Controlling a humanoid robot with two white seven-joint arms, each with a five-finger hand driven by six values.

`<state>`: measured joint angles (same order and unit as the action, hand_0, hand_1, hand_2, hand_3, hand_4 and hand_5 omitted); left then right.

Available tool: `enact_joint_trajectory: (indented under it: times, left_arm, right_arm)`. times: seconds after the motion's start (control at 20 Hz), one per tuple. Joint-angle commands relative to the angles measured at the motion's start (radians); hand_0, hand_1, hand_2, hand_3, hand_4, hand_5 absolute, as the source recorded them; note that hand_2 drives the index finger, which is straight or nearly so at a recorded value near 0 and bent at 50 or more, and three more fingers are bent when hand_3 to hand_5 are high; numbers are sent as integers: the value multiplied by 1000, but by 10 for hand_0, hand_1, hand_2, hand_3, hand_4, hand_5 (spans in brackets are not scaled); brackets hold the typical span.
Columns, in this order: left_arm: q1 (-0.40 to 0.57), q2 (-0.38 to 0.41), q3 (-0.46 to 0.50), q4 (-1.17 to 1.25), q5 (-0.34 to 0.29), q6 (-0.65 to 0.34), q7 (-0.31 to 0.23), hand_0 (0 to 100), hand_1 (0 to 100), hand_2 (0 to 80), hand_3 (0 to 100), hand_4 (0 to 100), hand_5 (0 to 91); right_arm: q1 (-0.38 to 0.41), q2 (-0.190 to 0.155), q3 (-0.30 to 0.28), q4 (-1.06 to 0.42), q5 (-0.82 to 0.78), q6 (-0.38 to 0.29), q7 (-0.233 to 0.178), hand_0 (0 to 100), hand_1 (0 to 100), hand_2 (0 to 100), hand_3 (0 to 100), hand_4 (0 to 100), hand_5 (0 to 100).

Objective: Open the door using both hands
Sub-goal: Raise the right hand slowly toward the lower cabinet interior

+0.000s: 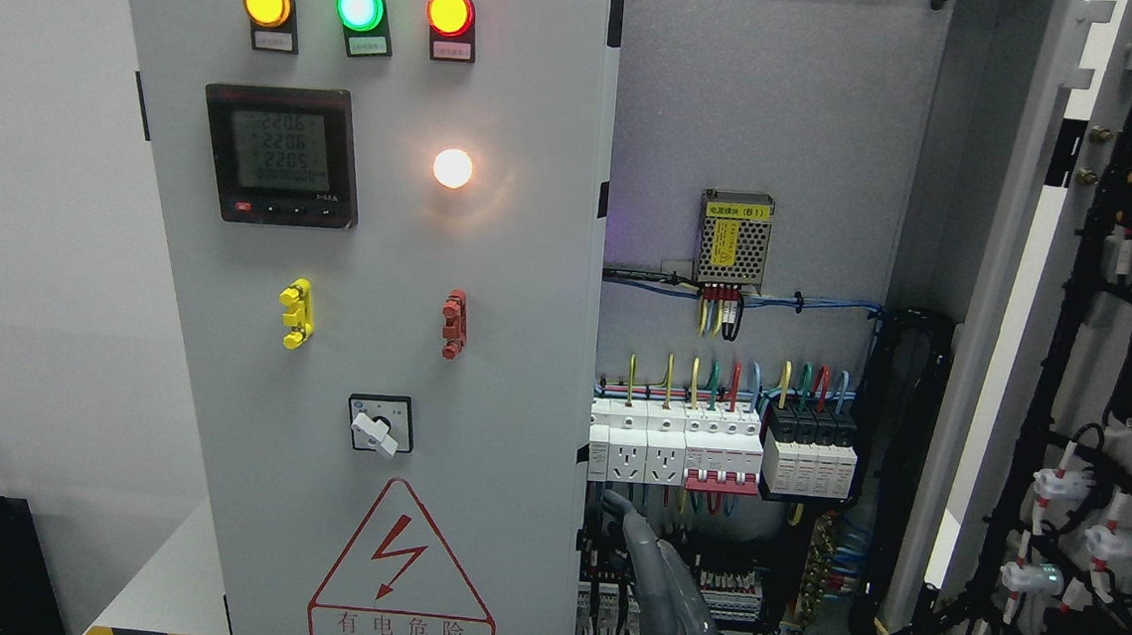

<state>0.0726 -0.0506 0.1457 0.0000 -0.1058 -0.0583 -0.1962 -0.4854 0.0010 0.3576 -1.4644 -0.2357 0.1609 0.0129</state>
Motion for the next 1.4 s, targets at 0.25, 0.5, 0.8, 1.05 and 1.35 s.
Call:
enact_joint_trajectory:
  times: [0.25, 0.5, 0.8, 1.05, 1.35]
  left_arm:
    - [-1, 0, 0, -29, 0, 2, 0, 0, 0, 0, 0, 30, 0]
    - [1, 0, 0, -29, 0, 2, 0, 0, 0, 0, 0, 30, 0]
    - [1, 0, 0, -29, 0, 3, 0, 0, 0, 0, 0, 30, 0]
    - [-1, 0, 0, -29, 0, 3, 0, 0, 0, 0, 0, 31, 0]
    - [1, 0, 0, -29, 0, 2, 0, 0, 0, 0, 0, 31, 0]
  right_arm:
    - [-21, 14, 17, 27, -48, 0, 1, 106, 0, 0, 0, 0, 0]
    - [-21, 13, 17, 27, -48, 0, 61, 106, 0, 0, 0, 0, 0]
    - [-22, 11, 15, 38, -50, 0, 67, 106, 0, 0, 0, 0, 0]
    - [-41, 10, 12, 55, -50, -1, 68, 107, 0, 0, 0, 0, 0]
    - [-50, 10, 11, 68, -50, -1, 101, 107, 0, 0, 0, 0, 0]
